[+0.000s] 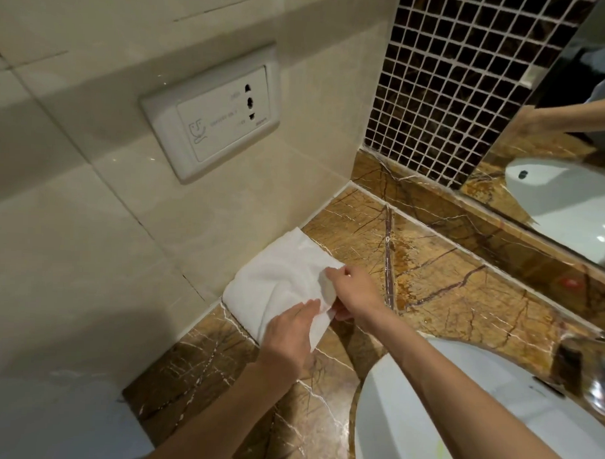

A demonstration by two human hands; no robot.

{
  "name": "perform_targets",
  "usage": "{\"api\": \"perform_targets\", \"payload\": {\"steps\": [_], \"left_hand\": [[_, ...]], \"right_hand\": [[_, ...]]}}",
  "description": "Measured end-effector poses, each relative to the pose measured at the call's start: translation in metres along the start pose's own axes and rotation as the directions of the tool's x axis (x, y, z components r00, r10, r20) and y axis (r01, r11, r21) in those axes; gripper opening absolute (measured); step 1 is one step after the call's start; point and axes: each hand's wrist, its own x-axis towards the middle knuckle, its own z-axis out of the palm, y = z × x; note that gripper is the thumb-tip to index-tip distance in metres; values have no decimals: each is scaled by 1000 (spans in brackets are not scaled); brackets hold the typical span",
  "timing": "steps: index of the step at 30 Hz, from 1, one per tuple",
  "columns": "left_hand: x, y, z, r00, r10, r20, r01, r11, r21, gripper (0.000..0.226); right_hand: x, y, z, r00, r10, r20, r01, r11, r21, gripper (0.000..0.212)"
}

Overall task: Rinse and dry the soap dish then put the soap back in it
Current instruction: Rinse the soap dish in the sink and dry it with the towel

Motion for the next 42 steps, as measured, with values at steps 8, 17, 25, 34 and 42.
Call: {"api": "perform_targets", "payload": {"steps": [8, 17, 25, 34, 42], "left_hand": [[4, -9, -1, 987, -129, -100, 140, 984, 113, 59], [9, 8, -3, 976, -215, 45, 197, 947, 255, 69], [2, 16, 0, 986, -154, 65, 134, 960, 245, 64], [3, 12, -7, 1000, -6, -21, 11, 961, 275, 36], [-2, 8, -5, 998, 58, -24, -52, 978, 204, 34]], "right_hand": [[-8, 17, 7, 1000, 26, 7, -26, 990, 140, 19], [-31, 9, 24, 977, -12, -211, 19, 999, 30, 36], [-35, 9, 26, 977, 35, -209, -10, 992, 122, 29], [-36, 12, 29, 975, 28, -221, 0, 992, 126, 31], [-34, 14, 30, 975, 45, -216, -18, 992, 129, 21]]}}
